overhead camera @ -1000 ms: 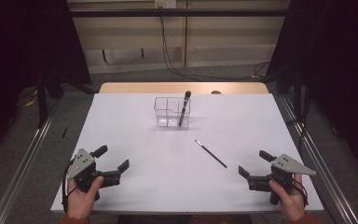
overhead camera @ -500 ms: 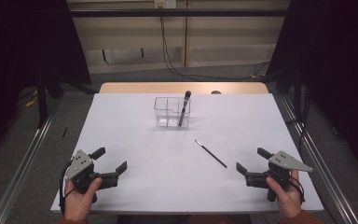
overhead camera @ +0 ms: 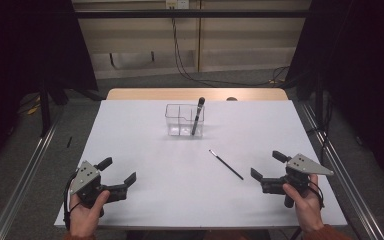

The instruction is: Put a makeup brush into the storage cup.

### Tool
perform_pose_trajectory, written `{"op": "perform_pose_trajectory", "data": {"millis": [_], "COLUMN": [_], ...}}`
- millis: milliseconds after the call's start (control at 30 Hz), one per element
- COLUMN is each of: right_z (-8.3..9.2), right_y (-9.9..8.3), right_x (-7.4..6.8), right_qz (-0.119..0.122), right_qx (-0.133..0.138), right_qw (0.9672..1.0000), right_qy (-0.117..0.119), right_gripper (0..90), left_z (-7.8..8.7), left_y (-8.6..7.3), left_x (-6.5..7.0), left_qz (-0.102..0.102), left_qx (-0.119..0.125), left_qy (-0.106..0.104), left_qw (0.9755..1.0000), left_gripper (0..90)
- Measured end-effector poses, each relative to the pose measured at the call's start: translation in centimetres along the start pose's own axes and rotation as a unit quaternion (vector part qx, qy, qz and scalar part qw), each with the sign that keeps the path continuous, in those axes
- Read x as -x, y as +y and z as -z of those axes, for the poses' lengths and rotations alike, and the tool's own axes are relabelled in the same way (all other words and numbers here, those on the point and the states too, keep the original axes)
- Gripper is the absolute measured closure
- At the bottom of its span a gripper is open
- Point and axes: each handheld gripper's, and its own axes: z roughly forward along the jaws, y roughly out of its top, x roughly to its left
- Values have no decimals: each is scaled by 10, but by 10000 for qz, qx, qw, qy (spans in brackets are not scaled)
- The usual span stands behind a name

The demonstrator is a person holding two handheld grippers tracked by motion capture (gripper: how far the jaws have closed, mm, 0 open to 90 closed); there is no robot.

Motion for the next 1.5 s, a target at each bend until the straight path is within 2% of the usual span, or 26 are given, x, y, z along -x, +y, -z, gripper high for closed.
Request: {"op": "perform_pose_trajectory", "data": {"millis": [133,333,400,467,567,600,700,933,1000,1067,1200,1267,1333,1367,1467,1500], "right_z": [-10,-27,-30,-35,-43,-45,-53,-74,-81,-90,-102,-106,-108,-110,-115,-115], "right_y": [6,19,23,28,32,34,38,38,36,32,30,34,37,38,39,39], "right_x": [2,0,-1,-3,-5,-5,-6,-1,-1,-2,-2,-1,0,1,3,3], "right_qz": [52,112,154,199,296,340,325,315,295,321,368,473,457,436,466,474], "right_qx": [-24,-49,41,72,26,17,-3,-198,-429,-711,-974,-1231,-1344,-1410,-1686,-1720], "right_qw": [9999,9995,9992,9989,9984,9982,9978,9969,9954,9925,9899,9862,9839,9832,9782,9776], "right_qy": [150,298,355,425,479,502,581,699,800,943,967,997,1086,1077,1117,1113], "right_gripper": [0,1,3,3,3,3,3,8,12,12,15,15,15,19,20,20], "left_z": [-1,-1,-2,-3,-3,-3,-5,-6,-5,-5,-4,-5,-7,-8,-11,-11], "left_y": [-1,0,-1,-1,-1,-1,-1,-2,-1,1,1,2,2,2,2,2], "left_x": [-2,-2,-2,-4,-5,-5,-8,-8,-7,-6,-6,-6,-6,-5,-5,-5], "left_qz": [28,127,117,114,125,88,182,238,196,176,130,114,58,73,52,57], "left_qx": [-49,43,11,-34,20,3,10,-13,-21,5,38,54,20,20,-7,-6], "left_qy": [13,13,32,-20,-95,-79,-11,89,134,114,148,154,108,93,59,40], "left_qw": [10000,9999,9999,9999,9999,9999,9998,9997,9997,9998,9998,9998,9999,9999,10000,10000], "left_gripper": [31,32,31,31,34,34,34,33,31,31,31,31,31,31,31,31]}}
